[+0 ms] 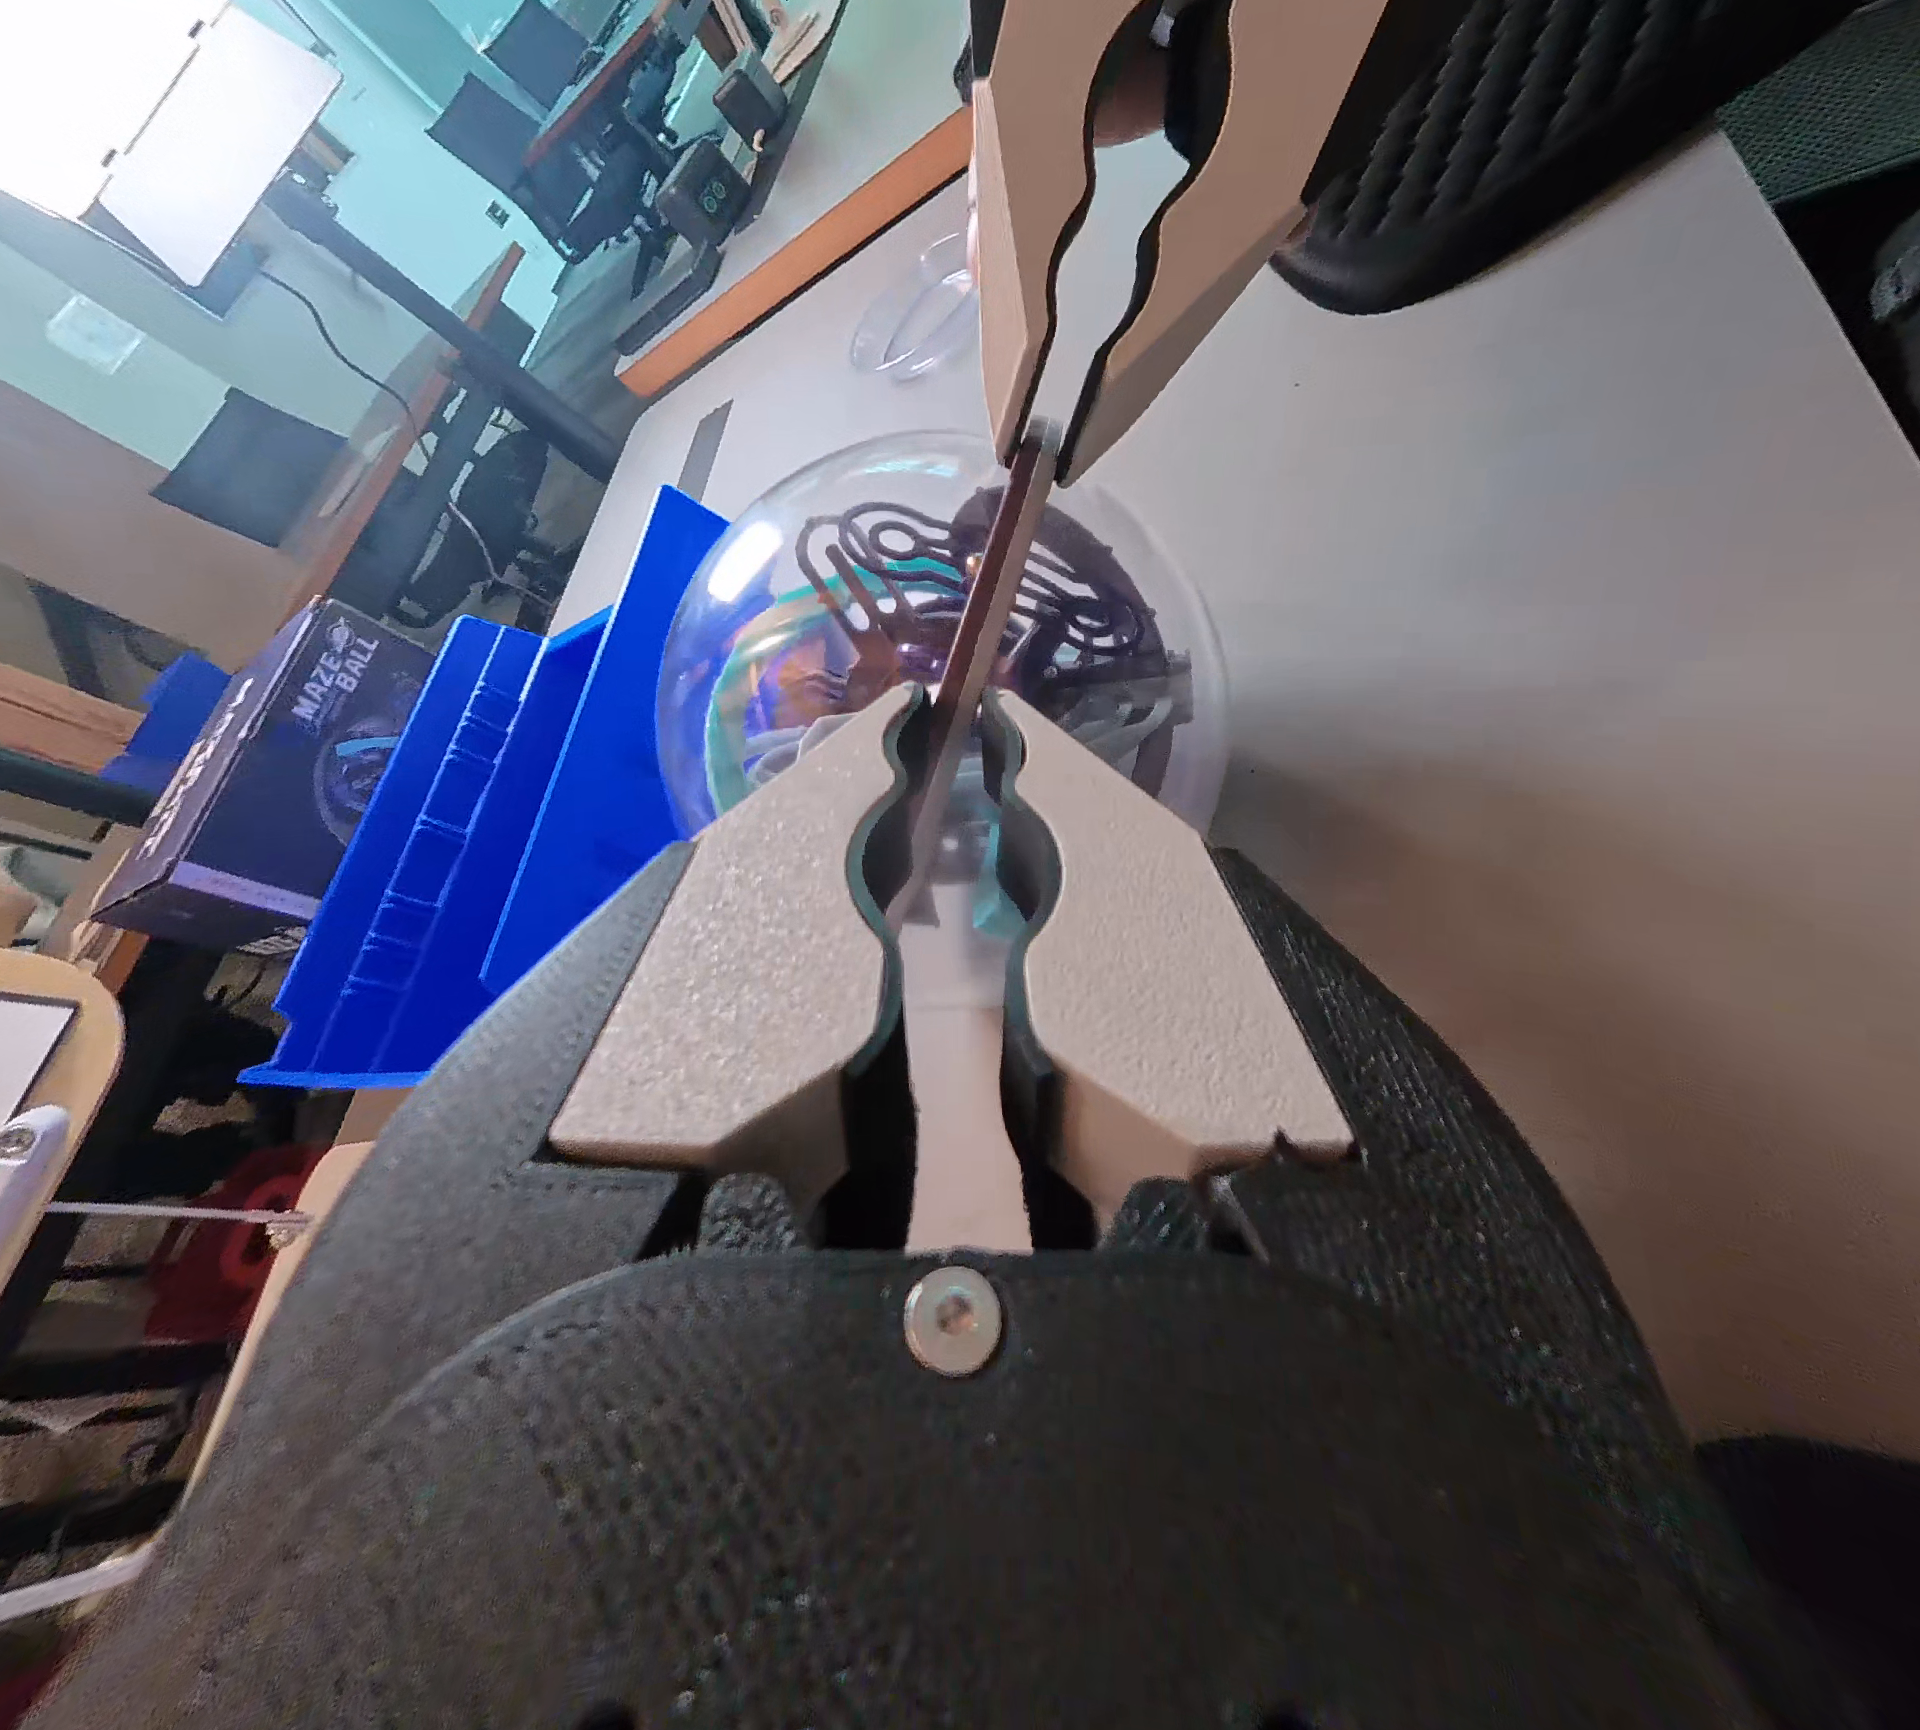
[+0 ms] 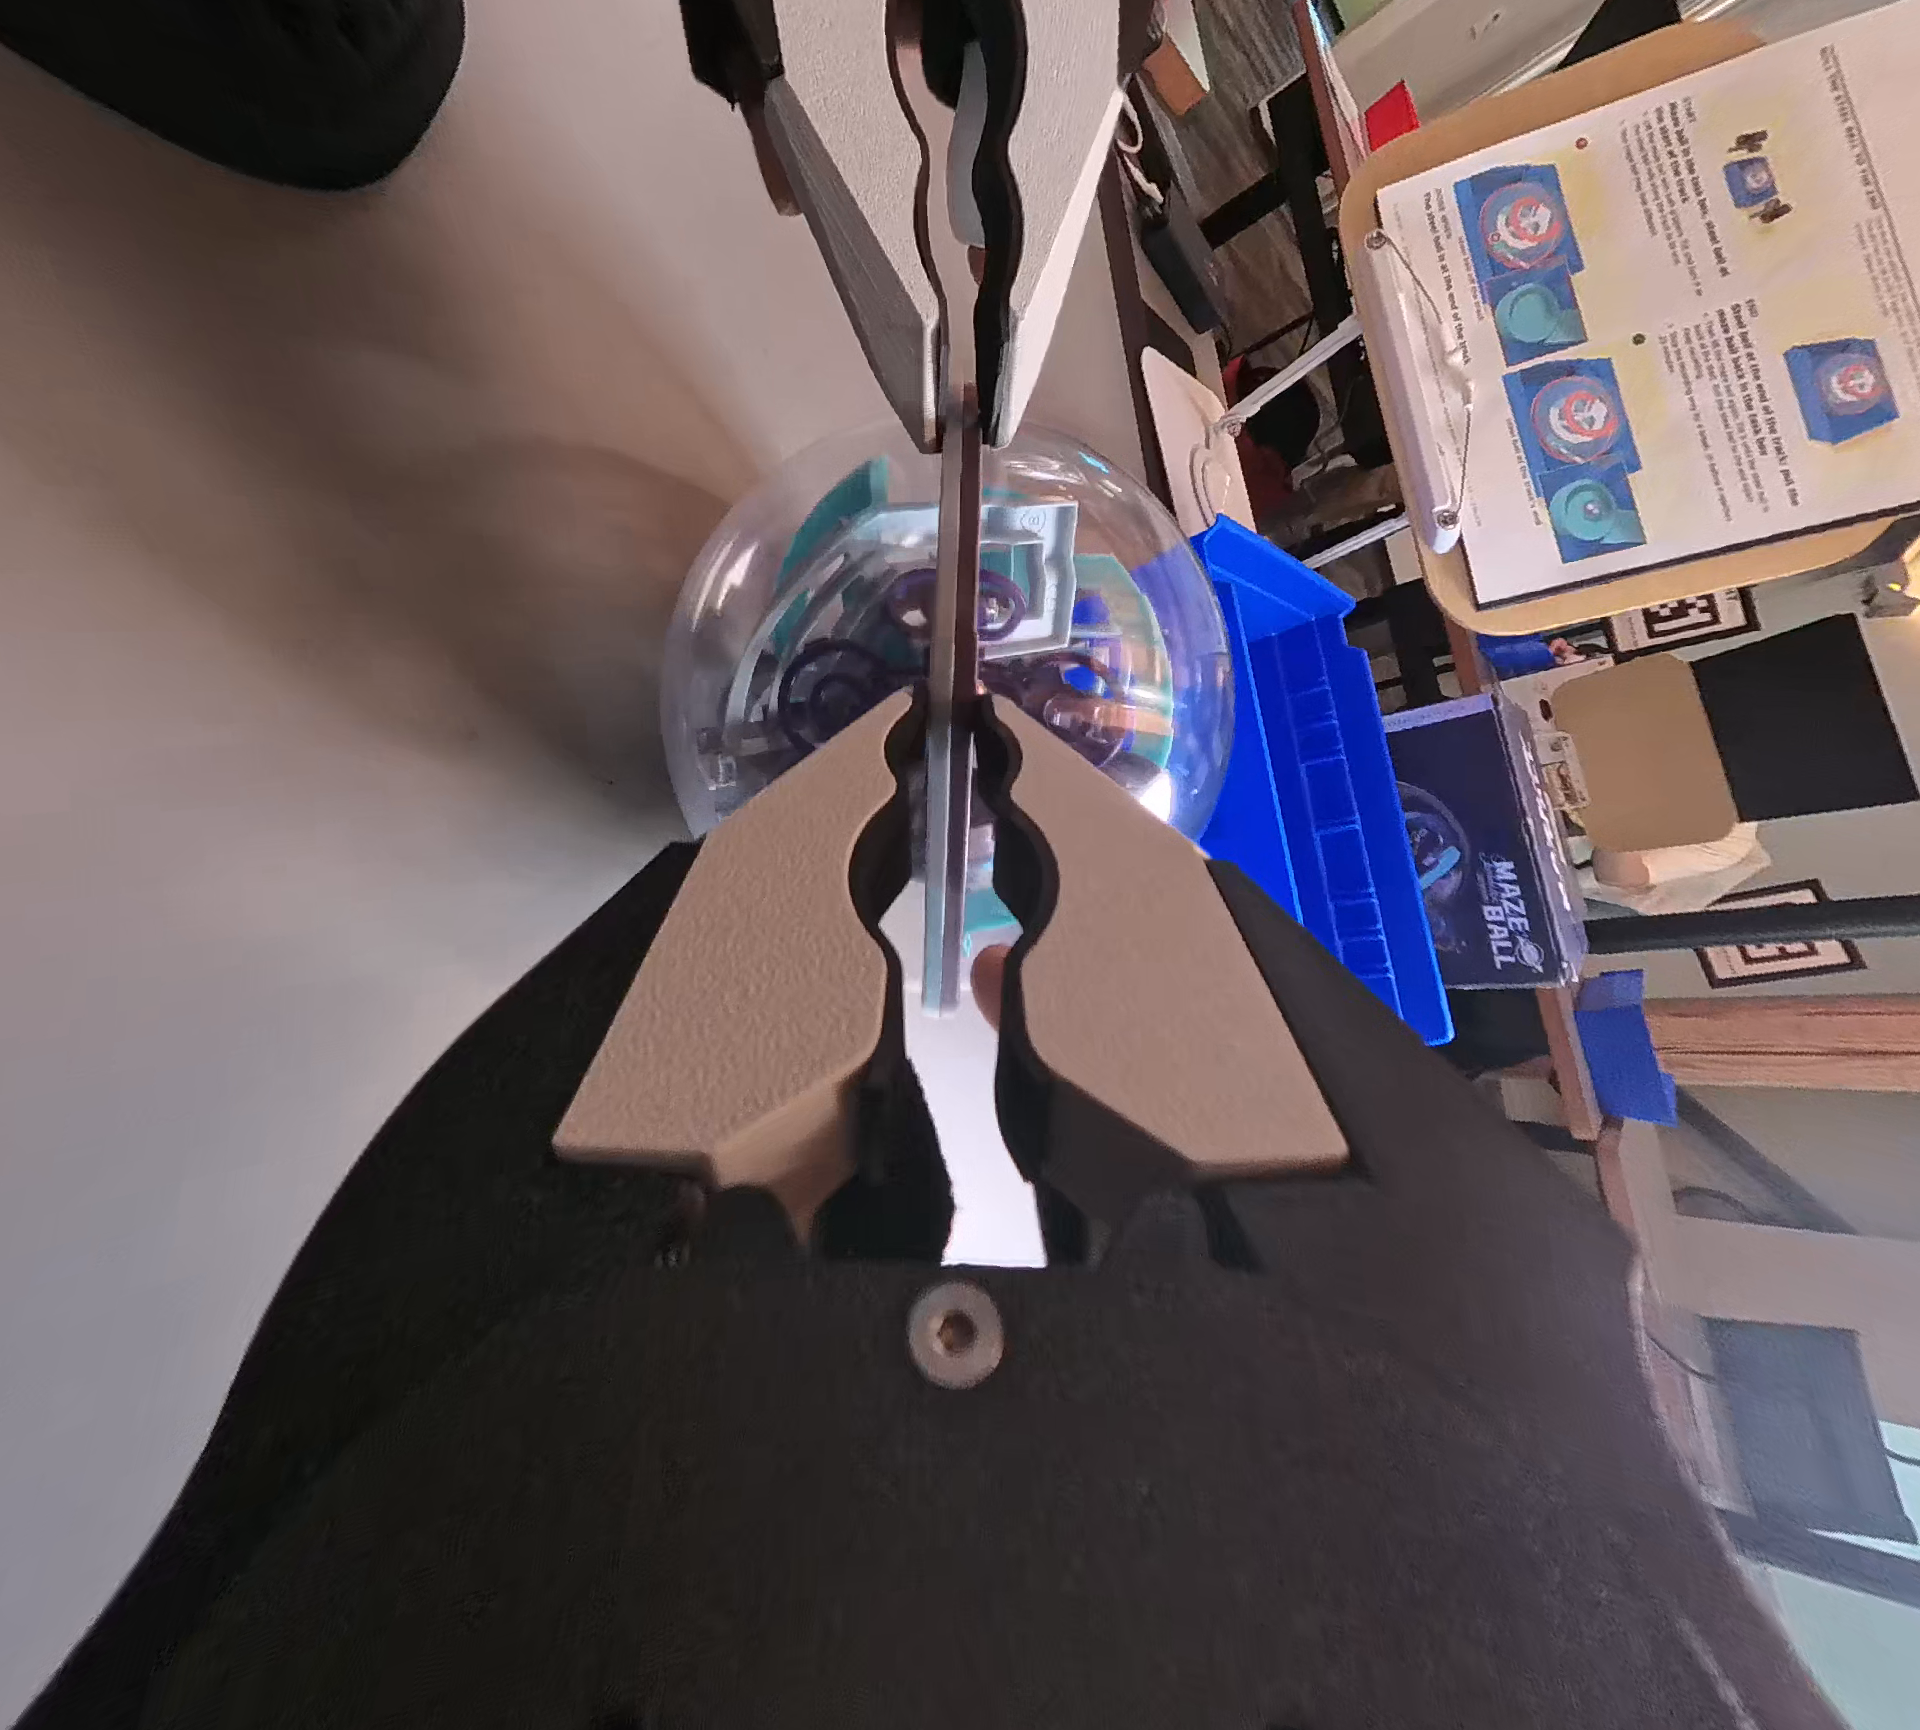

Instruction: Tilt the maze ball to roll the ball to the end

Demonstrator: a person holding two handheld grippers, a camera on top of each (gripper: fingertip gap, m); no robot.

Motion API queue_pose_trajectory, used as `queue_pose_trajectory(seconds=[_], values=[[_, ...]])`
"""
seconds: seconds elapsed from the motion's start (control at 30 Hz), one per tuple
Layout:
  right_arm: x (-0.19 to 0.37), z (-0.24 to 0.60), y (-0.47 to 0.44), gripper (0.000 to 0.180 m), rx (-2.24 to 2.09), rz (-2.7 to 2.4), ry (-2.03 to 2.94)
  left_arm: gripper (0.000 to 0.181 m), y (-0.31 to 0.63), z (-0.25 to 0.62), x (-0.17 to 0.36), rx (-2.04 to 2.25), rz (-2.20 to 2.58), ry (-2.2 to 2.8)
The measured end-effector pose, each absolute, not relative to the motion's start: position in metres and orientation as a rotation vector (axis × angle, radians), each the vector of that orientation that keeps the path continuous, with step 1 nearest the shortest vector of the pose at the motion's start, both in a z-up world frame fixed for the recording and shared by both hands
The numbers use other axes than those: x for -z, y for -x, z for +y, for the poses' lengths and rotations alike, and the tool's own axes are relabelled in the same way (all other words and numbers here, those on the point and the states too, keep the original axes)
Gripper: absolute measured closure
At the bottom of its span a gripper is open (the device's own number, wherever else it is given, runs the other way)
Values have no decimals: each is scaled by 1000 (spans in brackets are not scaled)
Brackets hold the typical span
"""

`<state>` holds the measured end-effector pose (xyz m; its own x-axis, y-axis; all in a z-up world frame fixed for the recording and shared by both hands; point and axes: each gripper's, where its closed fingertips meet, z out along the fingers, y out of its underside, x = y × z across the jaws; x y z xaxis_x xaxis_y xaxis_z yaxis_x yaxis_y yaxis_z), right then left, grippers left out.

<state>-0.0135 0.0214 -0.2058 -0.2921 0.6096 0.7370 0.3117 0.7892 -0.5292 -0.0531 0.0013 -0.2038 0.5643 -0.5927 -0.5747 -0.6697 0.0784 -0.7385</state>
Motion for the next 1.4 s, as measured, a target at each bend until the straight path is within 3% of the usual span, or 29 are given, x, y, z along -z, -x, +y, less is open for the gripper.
queue_pose_trajectory(seconds=[0.1, 0.23, 0.43, 0.63, 0.97, 1.07, 1.17, 1.3, 1.4], values=[[202, 15, 12, 173, -426, -1898, 695, 174, 54, -3, 203, 1, 1110, 1576], [192, 21, 5, 156, -595, -1913, 721, 174, 63, -2, 199, 94, 1110, 1562], [215, 51, -6, 148, -586, -1980, 756, 174, 74, -5, 187, 345, 1128, 1492], [227, 46, -1, 172, -600, -1925, 754, 175, 74, -6, 187, 475, 1177, 1409], [225, 23, 6, 174, -676, -1842, 866, 170, 88, -1, 182, 535, 1015, 1479], [224, 22, 12, 174, -674, -1802, 971, 147, 97, 11, 179, 486, 831, 1574], [220, 20, 17, 174, -702, -1752, 1060, 100, 110, 19, 175, 439, 534, 1666], [215, 16, 24, 174, -735, -1709, 1119, 52, 111, 17, 205, 443, 191, 1828], [214, 14, 27, 174, -752, -1691, 1139, 33, 108, 18, 226, 437, 83, 1862]])
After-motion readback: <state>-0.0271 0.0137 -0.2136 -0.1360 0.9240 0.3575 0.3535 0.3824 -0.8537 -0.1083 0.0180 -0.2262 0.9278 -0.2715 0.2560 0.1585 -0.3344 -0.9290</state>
